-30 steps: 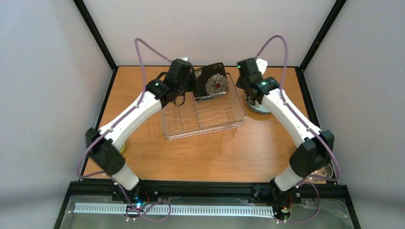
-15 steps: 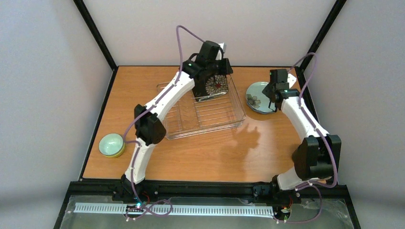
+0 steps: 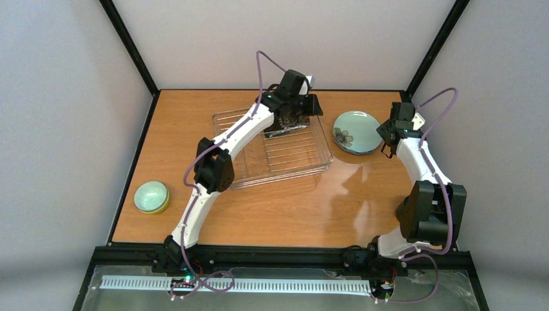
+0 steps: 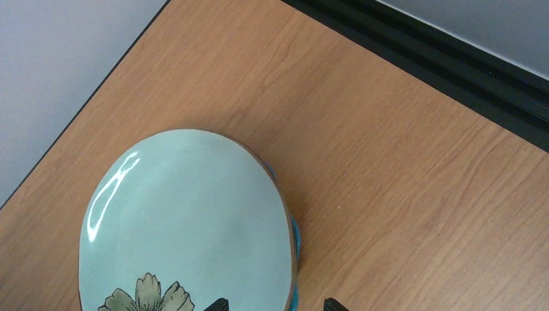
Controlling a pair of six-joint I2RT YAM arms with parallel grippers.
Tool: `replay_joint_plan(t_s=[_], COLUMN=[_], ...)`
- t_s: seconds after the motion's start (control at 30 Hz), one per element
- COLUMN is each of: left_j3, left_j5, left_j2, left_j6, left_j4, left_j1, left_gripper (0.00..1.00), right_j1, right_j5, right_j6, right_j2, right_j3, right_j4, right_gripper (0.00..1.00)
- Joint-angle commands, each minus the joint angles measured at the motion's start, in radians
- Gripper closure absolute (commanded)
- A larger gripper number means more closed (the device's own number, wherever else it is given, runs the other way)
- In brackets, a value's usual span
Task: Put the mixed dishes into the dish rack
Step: Grab the plate from the plate.
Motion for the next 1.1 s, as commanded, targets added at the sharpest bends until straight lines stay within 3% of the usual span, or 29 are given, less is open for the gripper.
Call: replay_joint_plan(t_s=[0.0,0.5,1.07], left_j3=[0.004,0.004,-0.008], left_j5=[0.033,0.052,0.073], left_j2=[-0.016,-0.001,0.01], left_j6=[-0.026,-0.021,-0.002], left_j4=[0.08,0.107,0.1], left_j1=[-0.012,-0.027,-0.034], left_gripper=[0.25,0.25,0.25], right_j1=[-0.032,-0.119,-0.145], right_j5=[-0.031,-0.194,-0.328], right_j6=[0.014,0.014,-0.012], right_j2=[0.011,0.172,0.335], right_j3=[-0.017,-0.054,0.031], right_j4=[0.059,0.218,0.312], right_gripper=[0.16,0.16,0.16])
